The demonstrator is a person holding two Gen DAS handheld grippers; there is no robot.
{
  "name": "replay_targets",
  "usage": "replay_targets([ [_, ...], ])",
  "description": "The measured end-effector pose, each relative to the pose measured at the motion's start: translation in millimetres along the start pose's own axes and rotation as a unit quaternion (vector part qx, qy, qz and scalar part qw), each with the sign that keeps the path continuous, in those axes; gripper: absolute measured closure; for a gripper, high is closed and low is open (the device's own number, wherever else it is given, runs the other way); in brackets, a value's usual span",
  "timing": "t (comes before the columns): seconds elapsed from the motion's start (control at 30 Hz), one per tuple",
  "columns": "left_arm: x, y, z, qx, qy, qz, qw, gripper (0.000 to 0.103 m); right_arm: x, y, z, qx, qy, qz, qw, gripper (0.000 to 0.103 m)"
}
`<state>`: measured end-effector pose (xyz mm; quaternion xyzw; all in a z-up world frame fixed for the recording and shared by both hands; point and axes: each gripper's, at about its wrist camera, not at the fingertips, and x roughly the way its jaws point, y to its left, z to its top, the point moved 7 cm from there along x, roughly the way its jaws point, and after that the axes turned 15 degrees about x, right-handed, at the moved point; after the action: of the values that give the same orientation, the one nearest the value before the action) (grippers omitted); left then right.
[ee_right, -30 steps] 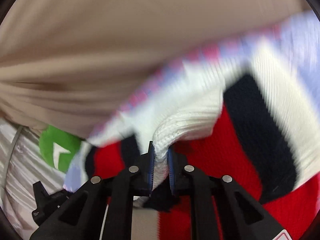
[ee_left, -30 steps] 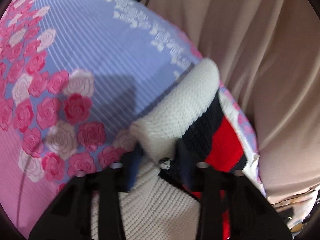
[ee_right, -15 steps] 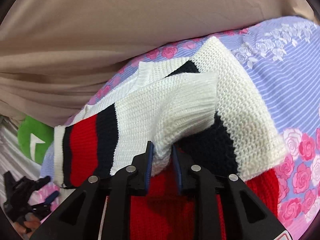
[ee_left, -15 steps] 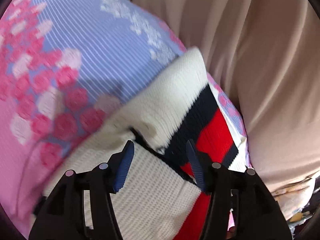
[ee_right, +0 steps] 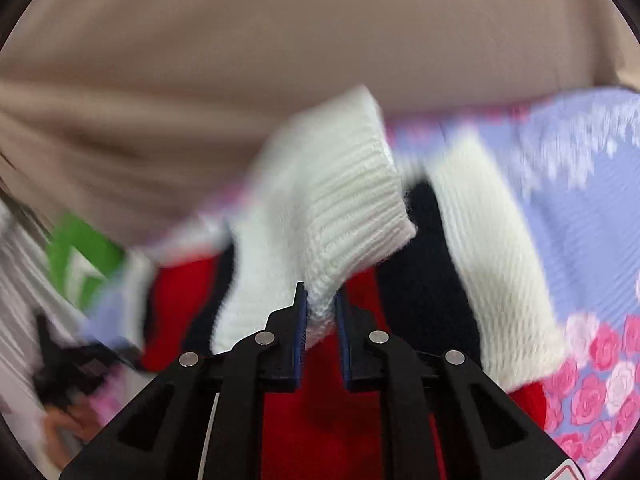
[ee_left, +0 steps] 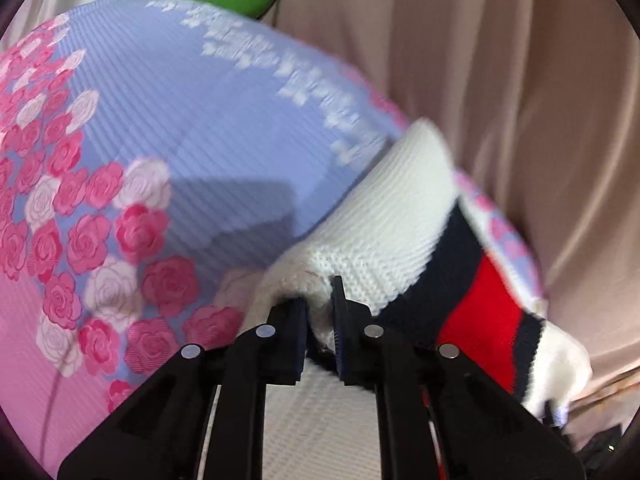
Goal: Fold small clothes
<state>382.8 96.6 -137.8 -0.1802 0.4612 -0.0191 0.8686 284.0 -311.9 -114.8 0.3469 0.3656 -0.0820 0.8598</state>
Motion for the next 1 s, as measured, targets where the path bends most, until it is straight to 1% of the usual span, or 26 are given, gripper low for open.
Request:
replay_targets([
  [0.03, 1.1, 1.6, -3.0, -0.002, 0.0, -0.002, 1.0, 0.093, 11.0, -10.2, -10.1, 0.006, 0.023, -0.021, 1.0, 0.091],
  [0.07, 1.5, 0.0, -3.9, -0.001, -0.002, -0.001, 1.0, 0.093, 2.2, -9.9, -9.7, 0.016, 0.008, -0.002, 1.0, 0.089],
  [0.1, 0.2, -2.2, -3.1, 0.006, -0.005, 0.003, 1.0, 0.093, -6.5, -8.6, -7.5, 0.021, 0.0, 0.005, 1.0, 0.087],
  [0.13, -0.5, -2.4, -2.9, 0.013, -0.006, 0.007, 0.9999, 0.093, -17.1, -8.4, -3.1, 0.026, -0.019, 0.008, 0.999, 0.083],
  [0.17, -0.1, -2.0, -3.4, 0.017, -0.006, 0.009, 0.9998, 0.093, -23.6, -9.9, 0.9, 0.03, -0.037, 0.005, 0.999, 0.074],
  [0.2, 1.2, -1.3, -4.3, 0.016, -0.005, 0.007, 0.9998, 0.092, -28.3, -16.4, 5.8, 0.037, -0.056, -0.004, 0.998, 0.068],
  [0.23, 2.9, -1.3, -6.1, 0.015, -0.006, 0.006, 0.9999, 0.092, -28.2, -23.9, 9.3, 0.045, -0.067, -0.014, 0.997, 0.06],
  [0.27, 4.6, -2.7, -5.5, 0.016, -0.006, 0.006, 0.9998, 0.092, -25.0, -32.3, 11.8, 0.055, -0.067, -0.023, 0.996, 0.059],
  [0.3, 5.0, -3.0, -5.0, 0.017, -0.005, 0.006, 0.9998, 0.092, -20.1, -39.4, 14.0, 0.066, -0.057, -0.027, 0.996, 0.058],
  [0.33, 4.7, -2.9, -5.1, 0.018, -0.005, 0.007, 0.9998, 0.092, -9.8, -44.1, 15.0, 0.077, -0.04, -0.019, 0.996, 0.058],
  [0.37, 5.0, -2.9, -4.8, 0.018, -0.005, 0.007, 0.9998, 0.092, -3.4, -43.8, 15.8, 0.076, -0.033, -0.013, 0.996, 0.058],
  [0.4, 4.9, -3.1, -4.8, 0.018, -0.005, 0.007, 0.9998, 0.092, 0.6, -40.1, 17.9, 0.065, -0.035, -0.013, 0.997, 0.058],
  [0.43, 6.5, -6.9, -3.3, 0.018, -0.004, 0.008, 0.9998, 0.092, 3.1, -36.4, 18.2, 0.048, -0.037, -0.019, 0.998, 0.062],
  [0.47, 6.1, -7.0, -3.0, 0.018, -0.004, 0.008, 0.9998, 0.092, 5.0, -30.3, 18.8, 0.035, -0.034, -0.018, 0.999, 0.085],
  [0.5, 6.4, -7.8, -2.4, 0.018, -0.004, 0.008, 0.9998, 0.092, 5.1, -24.2, 19.2, 0.028, -0.027, -0.012, 0.999, 0.093],
  [0.6, 11.6, -11.1, 0.9, 0.02, -0.003, 0.009, 0.9998, 0.092, -32.6, 2.8, 31.0, 0.003, -0.09, 0.016, 0.996, 0.095],
  [0.67, 11.4, -10.5, 0.8, 0.028, -0.003, 0.012, 0.9995, 0.092, -45.0, 6.5, 32.8, -0.016, -0.116, 0.009, 0.993, 0.095],
  [0.7, 11.7, -11.7, 0.9, 0.03, -0.003, 0.015, 0.9994, 0.091, -35.7, 0.7, 31.0, -0.022, -0.111, -0.013, 0.994, 0.095],
  [0.73, 13.1, -13.3, 1.0, 0.034, -0.002, 0.019, 0.9992, 0.091, -11.5, -11.8, 26.5, -0.019, -0.079, -0.049, 0.996, 0.095],
  [0.77, 14.0, -14.8, 0.9, 0.037, -0.002, 0.022, 0.9991, 0.091, 11.8, -24.3, 19.9, -0.009, -0.043, -0.073, 0.996, 0.096],
  [0.8, 14.8, -15.9, 0.9, 0.04, 0.0, 0.025, 0.9989, 0.091, 16.4, -27.1, 17.4, -0.009, -0.047, -0.064, 0.997, 0.097],
  [0.83, 14.3, -17.5, 1.4, 0.044, 0.003, 0.028, 0.9986, 0.09, 11.8, -22.4, 18.5, -0.016, -0.041, -0.074, 0.996, 0.096],
  [0.87, 14.1, -17.3, 1.5, 0.047, 0.005, 0.026, 0.9986, 0.09, 1.1, -14.3, 21.0, -0.013, -0.046, -0.07, 0.996, 0.095],
  [0.93, 5.8, -17.4, 0.8, 0.049, 0.01, 0.015, 0.9986, 0.09, -30.9, 5.0, 21.0, -0.019, -0.066, -0.041, 0.997, 0.095],
  [0.97, -0.9, -17.6, -0.4, 0.049, 0.01, 0.007, 0.9987, 0.09, -47.1, 12.1, 17.6, -0.029, -0.074, -0.038, 0.996, 0.094],
  [1.0, -9.5, -18.0, -2.8, 0.053, 0.01, 0.0, 0.9985, 0.087, -68.1, 17.4, 10.8, -0.04, -0.081, -0.036, 0.995, 0.093],
])
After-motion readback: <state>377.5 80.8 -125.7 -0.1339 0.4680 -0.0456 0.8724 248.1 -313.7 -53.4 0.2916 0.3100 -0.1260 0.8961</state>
